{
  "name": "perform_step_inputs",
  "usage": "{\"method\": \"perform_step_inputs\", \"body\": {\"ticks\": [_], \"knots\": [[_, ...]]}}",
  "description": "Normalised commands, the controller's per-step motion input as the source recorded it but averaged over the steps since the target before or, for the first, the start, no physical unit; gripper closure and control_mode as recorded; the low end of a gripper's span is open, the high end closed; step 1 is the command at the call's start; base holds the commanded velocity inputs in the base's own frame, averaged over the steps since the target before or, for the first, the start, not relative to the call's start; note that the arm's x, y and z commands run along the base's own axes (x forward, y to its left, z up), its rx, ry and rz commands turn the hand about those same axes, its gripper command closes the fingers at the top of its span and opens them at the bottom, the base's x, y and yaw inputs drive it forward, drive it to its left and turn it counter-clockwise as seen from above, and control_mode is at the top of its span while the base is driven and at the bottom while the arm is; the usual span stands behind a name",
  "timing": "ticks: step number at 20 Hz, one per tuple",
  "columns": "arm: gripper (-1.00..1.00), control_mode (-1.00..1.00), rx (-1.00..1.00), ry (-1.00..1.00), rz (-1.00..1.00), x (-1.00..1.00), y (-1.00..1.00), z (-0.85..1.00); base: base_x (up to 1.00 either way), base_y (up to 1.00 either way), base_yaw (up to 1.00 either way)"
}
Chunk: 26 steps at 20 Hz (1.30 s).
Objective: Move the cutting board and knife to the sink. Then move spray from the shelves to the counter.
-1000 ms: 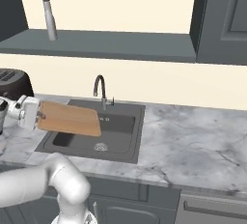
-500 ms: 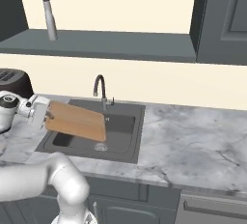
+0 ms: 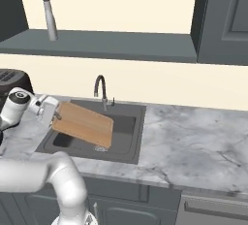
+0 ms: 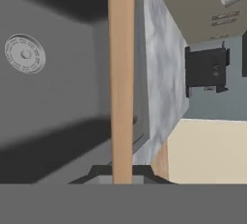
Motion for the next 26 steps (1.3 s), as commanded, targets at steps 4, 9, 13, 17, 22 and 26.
{"method": "perform_step_inputs", "body": {"ticks": [4,9,13,17,22,26], "knots": [[1.00,-1.00,0.05,0.01,-0.11,0.15,-0.16,-0.02,0.00,0.00,0.00],[1.00,-1.00,0.04,0.00,-0.02,0.18,-0.20,-0.06,0.00,0.00,0.00],[1.00,-1.00,0.04,0.00,0.00,0.11,-0.16,-0.15,0.00,0.00,0.00],[1.00,-1.00,0.04,0.00,0.00,0.13,-0.17,-0.16,0.00,0.00,0.00],[1.00,-1.00,0.05,0.00,0.00,0.15,-0.20,-0.17,0.00,0.00,0.00],[1.00,-1.00,0.04,0.00,0.00,0.12,-0.26,-0.17,0.00,0.00,0.00]]}}
